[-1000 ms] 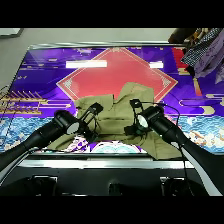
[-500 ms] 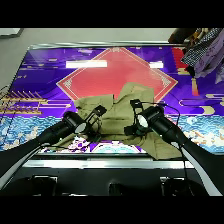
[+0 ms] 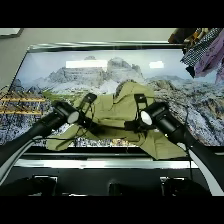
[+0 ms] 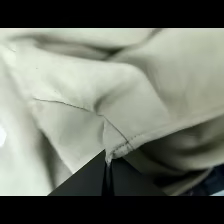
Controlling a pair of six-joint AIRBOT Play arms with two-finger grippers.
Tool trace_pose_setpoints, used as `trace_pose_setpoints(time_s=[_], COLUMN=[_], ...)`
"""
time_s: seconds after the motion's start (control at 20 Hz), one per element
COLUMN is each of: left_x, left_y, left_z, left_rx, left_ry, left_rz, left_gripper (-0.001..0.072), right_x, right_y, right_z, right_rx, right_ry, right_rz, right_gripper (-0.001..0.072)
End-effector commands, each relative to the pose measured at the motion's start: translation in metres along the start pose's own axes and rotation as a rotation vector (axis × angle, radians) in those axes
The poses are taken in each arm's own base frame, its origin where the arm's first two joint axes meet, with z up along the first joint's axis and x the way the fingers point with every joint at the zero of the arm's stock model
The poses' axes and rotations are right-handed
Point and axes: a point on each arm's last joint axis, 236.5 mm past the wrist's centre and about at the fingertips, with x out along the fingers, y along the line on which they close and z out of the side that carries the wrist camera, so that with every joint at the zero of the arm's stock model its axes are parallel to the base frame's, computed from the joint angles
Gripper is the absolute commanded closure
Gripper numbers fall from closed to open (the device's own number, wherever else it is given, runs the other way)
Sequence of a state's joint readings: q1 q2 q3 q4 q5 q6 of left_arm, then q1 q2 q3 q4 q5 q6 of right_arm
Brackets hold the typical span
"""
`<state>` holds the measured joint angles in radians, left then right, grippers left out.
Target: Fold the clothes and pants, and hang the long-sleeved shirts on hangers.
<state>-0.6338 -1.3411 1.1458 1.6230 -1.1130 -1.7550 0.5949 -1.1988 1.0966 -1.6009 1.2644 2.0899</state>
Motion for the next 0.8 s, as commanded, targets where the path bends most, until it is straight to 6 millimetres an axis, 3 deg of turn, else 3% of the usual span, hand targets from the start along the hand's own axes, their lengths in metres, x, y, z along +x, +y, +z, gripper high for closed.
trace_pose_setpoints(time_s=[0.0, 0.25, 0.5, 0.75], left_x=[-0.059, -0.13, -0.184, -0.244], left_y=[0.012, 0.004, -0.001, 0.0], left_z=[0.02, 0.021, 0.016, 0.024], left_rx=[-0.045, -0.083, -0.106, -0.103], left_ry=[-0.07, -0.129, -0.181, -0.285], left_rz=[-0.001, -0.054, -0.098, -0.117], left_gripper=[0.0689, 0.0689, 0.0689, 0.0689], right_x=[-0.051, -0.135, -0.198, -0.262], right_y=[0.005, 0.015, 0.006, 0.005], right_z=[0.026, 0.052, 0.039, 0.04], right_rx=[0.027, 0.06, 0.073, 0.085], right_ry=[-0.086, -0.199, -0.197, -0.305], right_rz=[0.014, 0.076, 0.078, 0.146], right_gripper=[0.0683, 0.0683, 0.0683, 0.0683])
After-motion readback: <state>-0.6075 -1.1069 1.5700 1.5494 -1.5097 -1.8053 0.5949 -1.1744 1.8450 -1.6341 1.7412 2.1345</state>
